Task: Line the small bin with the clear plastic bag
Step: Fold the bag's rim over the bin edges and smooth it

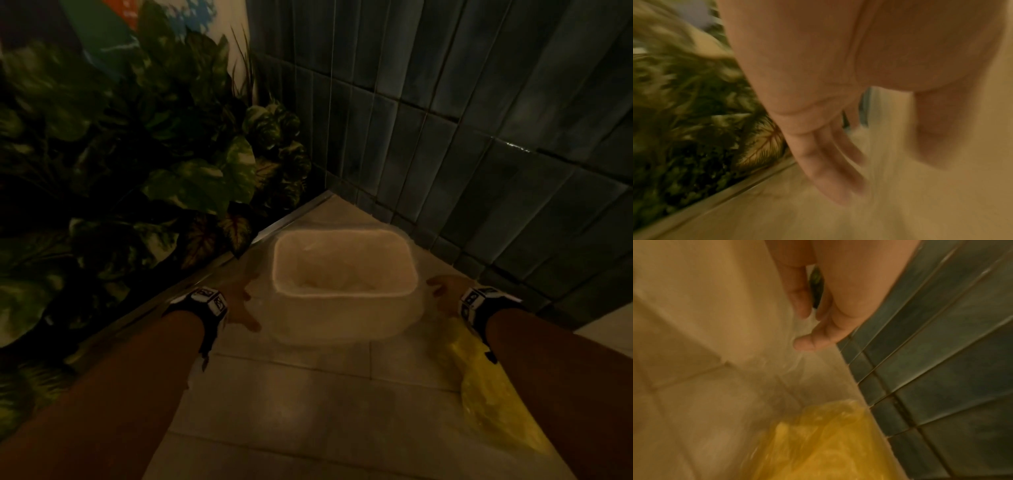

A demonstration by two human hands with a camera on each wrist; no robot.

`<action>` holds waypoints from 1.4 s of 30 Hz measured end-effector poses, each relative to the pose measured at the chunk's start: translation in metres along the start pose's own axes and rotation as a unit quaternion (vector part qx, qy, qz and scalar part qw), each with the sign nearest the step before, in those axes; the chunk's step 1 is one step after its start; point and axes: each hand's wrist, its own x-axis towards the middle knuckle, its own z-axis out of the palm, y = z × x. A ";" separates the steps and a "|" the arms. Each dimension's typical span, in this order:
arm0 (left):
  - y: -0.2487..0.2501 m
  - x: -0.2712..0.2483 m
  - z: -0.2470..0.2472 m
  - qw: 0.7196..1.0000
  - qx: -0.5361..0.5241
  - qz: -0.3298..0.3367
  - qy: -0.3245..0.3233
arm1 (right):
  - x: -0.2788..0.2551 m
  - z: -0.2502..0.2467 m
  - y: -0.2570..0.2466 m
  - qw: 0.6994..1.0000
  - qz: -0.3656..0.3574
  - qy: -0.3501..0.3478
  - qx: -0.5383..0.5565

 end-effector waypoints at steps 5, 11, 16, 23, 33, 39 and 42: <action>0.027 -0.019 -0.028 0.951 -0.305 -0.048 0.021 | -0.034 -0.032 -0.029 0.981 0.040 0.033 0.187; 0.060 -0.035 -0.042 0.981 -0.195 0.003 -0.014 | -0.049 -0.035 -0.048 0.980 -0.001 -0.070 0.185; 0.069 -0.027 -0.048 0.988 -0.147 0.027 0.039 | -0.039 -0.035 -0.061 0.970 -0.012 -0.047 0.239; 0.090 0.002 -0.061 0.979 -0.162 0.002 0.124 | -0.013 -0.042 -0.086 0.958 -0.003 0.006 0.288; 0.123 0.065 -0.098 0.969 -0.157 -0.024 0.191 | 0.062 -0.072 -0.129 0.948 0.003 0.060 0.313; 0.135 0.111 -0.120 0.973 -0.163 -0.026 0.162 | 0.101 -0.087 -0.149 0.949 0.007 0.072 0.308; 0.136 0.131 -0.127 0.970 -0.144 -0.019 0.194 | 0.119 -0.088 -0.153 0.957 -0.021 0.088 0.274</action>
